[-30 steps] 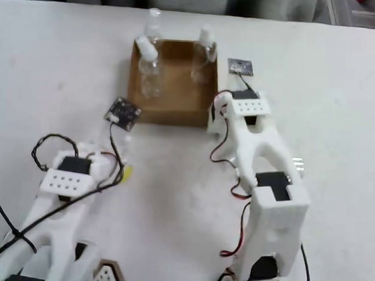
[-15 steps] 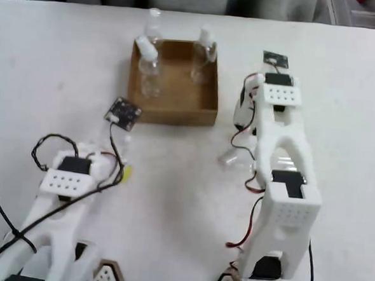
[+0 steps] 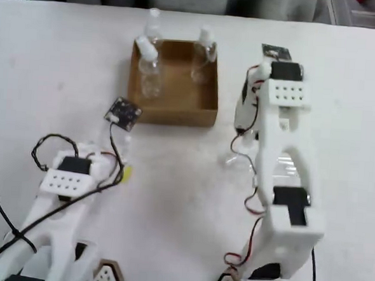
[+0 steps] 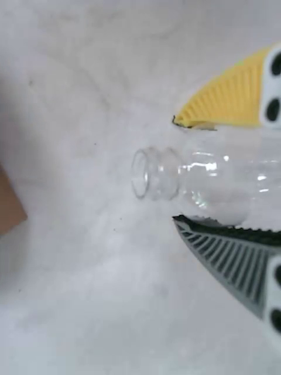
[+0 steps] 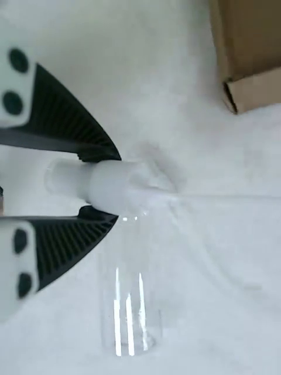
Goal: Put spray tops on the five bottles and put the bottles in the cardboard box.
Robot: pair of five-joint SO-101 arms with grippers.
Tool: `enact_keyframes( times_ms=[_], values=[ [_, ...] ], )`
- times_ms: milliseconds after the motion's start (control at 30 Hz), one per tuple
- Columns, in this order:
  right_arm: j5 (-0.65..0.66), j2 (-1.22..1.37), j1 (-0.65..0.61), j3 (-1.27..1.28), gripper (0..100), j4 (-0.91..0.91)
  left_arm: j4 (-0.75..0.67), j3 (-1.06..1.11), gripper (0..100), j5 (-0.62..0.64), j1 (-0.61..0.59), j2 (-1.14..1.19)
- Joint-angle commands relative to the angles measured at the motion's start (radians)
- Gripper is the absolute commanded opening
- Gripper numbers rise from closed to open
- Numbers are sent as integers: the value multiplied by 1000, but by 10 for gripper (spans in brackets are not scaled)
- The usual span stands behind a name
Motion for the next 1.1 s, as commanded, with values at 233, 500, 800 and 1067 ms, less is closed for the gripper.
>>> enact_keyframes(
  times_ms=[233,500,800,1067],
  values=[
    [299,-398,-246,430,17,27,-18,-3,110,-12,-10,-31],
    [776,-486,-381,729,17,27,-18,-3,110,-12,-10,-31],
    [1277,-490,-404,862,22,-54,-18,12,110,-12,-8,-31],
    [1438,-489,-403,922,146,-165,-18,14,110,-12,-10,-31]
  ],
)
